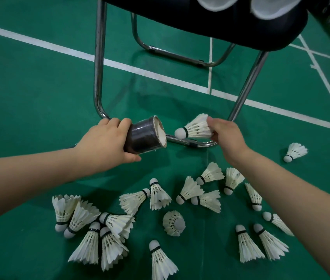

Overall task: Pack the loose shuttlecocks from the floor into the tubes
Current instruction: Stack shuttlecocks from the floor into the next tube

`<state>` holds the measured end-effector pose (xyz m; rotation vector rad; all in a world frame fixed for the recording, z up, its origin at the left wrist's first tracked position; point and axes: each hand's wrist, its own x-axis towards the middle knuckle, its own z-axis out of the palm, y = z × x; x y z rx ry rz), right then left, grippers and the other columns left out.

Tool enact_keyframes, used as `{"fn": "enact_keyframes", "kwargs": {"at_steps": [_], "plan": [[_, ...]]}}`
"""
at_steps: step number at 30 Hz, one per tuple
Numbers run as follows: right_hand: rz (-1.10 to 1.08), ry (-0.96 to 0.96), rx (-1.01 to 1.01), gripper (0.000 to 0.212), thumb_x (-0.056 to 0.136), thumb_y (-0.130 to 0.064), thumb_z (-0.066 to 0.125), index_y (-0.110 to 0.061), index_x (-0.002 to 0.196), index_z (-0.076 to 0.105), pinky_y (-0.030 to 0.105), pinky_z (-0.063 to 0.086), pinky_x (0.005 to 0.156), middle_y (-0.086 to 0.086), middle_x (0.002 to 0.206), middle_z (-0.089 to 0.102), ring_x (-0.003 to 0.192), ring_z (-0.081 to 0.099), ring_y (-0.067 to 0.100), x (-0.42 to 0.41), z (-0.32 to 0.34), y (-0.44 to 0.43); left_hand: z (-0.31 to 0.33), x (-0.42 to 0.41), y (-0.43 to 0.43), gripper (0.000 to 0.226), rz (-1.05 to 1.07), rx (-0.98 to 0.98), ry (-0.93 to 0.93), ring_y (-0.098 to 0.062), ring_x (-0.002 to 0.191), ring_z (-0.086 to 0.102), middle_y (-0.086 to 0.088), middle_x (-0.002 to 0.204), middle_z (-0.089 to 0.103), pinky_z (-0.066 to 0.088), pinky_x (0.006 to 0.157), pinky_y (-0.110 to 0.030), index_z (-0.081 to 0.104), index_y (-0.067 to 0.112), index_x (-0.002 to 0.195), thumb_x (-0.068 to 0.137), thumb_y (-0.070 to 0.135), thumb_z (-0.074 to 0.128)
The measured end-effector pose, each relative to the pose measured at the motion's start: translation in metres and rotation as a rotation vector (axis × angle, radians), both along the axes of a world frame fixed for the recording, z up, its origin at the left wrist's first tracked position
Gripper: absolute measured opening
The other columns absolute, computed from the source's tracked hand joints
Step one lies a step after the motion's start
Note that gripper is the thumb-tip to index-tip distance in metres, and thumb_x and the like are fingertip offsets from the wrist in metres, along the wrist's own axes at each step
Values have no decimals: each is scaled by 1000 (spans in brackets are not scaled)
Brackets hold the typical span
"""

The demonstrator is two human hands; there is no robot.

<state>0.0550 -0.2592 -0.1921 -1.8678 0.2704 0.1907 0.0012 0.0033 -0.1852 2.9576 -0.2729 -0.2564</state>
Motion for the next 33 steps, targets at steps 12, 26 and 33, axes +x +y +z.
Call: {"fn": "enact_keyframes", "kwargs": {"at_steps": [12, 26, 33], "plan": [[256, 45, 178, 28, 98, -10, 40, -23, 92, 64, 35, 47, 96, 2, 97, 68, 94, 60, 20, -29, 16, 34, 5, -5, -2, 81, 9, 0, 17, -25, 109, 45, -7, 122, 51, 42, 94, -38, 38, 17, 127, 69, 65, 66], [921, 295, -147, 65, 54, -8, 49, 10, 117, 49, 33, 37, 72, 34, 105, 52, 85, 42, 21, -32, 39, 75, 8, -10, -9, 82, -84, 26, -37, -25, 104, 49, -6, 114, 54, 45, 91, -40, 41, 16, 123, 66, 72, 60], [867, 299, -76, 30, 85, -8, 61, -18, 113, 60, 39, 43, 102, 10, 117, 64, 114, 57, 25, -48, 33, 78, 9, -18, -15, 82, -166, 103, -73, -23, 107, 49, -4, 119, 53, 46, 89, -38, 38, 18, 128, 69, 72, 54]]}}
